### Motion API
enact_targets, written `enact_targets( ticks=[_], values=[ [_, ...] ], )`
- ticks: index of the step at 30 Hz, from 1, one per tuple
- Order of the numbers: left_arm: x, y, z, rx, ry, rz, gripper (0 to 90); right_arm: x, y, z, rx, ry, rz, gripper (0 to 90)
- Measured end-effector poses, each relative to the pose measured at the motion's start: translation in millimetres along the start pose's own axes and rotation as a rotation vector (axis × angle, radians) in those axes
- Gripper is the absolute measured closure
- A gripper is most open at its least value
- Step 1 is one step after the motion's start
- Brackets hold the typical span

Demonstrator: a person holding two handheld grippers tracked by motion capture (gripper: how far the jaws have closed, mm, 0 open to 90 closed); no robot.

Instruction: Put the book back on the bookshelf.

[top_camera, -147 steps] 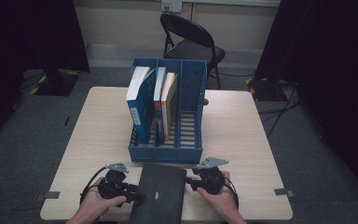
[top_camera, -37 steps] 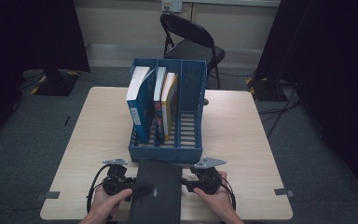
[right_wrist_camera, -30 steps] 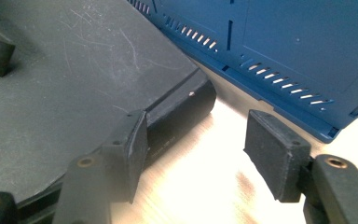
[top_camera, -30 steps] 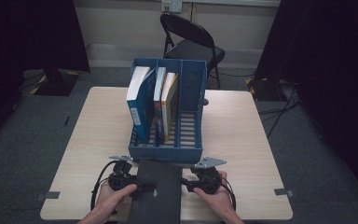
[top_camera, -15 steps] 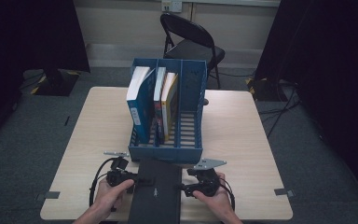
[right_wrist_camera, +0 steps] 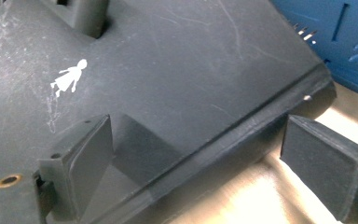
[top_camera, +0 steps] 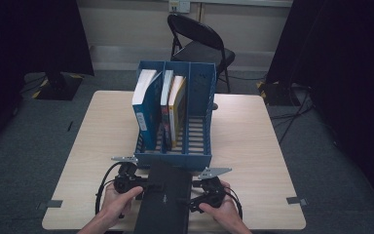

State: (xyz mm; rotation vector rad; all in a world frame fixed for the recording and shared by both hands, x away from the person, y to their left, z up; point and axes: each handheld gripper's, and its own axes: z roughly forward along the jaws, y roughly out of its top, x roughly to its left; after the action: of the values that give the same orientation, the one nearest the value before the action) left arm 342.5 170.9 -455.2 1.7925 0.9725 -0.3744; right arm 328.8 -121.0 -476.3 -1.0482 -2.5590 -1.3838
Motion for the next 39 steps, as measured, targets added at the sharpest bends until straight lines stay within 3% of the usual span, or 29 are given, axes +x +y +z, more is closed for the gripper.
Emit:
enact_targets(
  ticks=[3, 9, 15, 24, 26, 30, 34, 39],
  values=[
    [-4.9, 0.0, -1.2, -0.003, 0.012, 0.036, 64.5, -3.6, -1.0, 0.0, 0.003, 0.021, 0.035, 6.9],
    [-14.2, 0.4, -3.4, -0.013, 0.018, 0.1, 64.6, -7.9, -1.1, -0.9, 0.0, 0.05, 0.06, 4.6],
    [-18.5, 0.4, -4.1, -0.018, 0.024, 0.12, 64.5, -17.9, -1.5, 1.3, -0.001, 0.107, 0.12, 4.0],
    [-24.6, 2.1, -5.4, -0.037, 0.0, 0.152, 65.2, -22.4, -0.8, -0.9, -0.009, 0.151, 0.153, 4.0],
    [-28.0, 3.1, -6.1, -0.047, -0.023, 0.155, 66.3, -24.0, -1.0, -0.8, -0.014, 0.19, 0.168, 4.6],
    [-33.3, 2.2, -7.3, -0.053, -0.028, 0.191, 66.8, -25.1, -0.3, -0.3, -0.017, 0.25, 0.175, 5.3],
    [-37.5, 3.2, -9.8, -0.064, -0.036, 0.217, 67.4, -20.5, 2.7, -5.5, -0.025, 0.229, 0.157, 7.3],
    [-45.0, 4.6, -16.5, -0.111, -0.025, 0.267, 69.2, -15.6, 13.8, -22.5, -0.109, 0.193, 0.138, 15.6]
  ],
)
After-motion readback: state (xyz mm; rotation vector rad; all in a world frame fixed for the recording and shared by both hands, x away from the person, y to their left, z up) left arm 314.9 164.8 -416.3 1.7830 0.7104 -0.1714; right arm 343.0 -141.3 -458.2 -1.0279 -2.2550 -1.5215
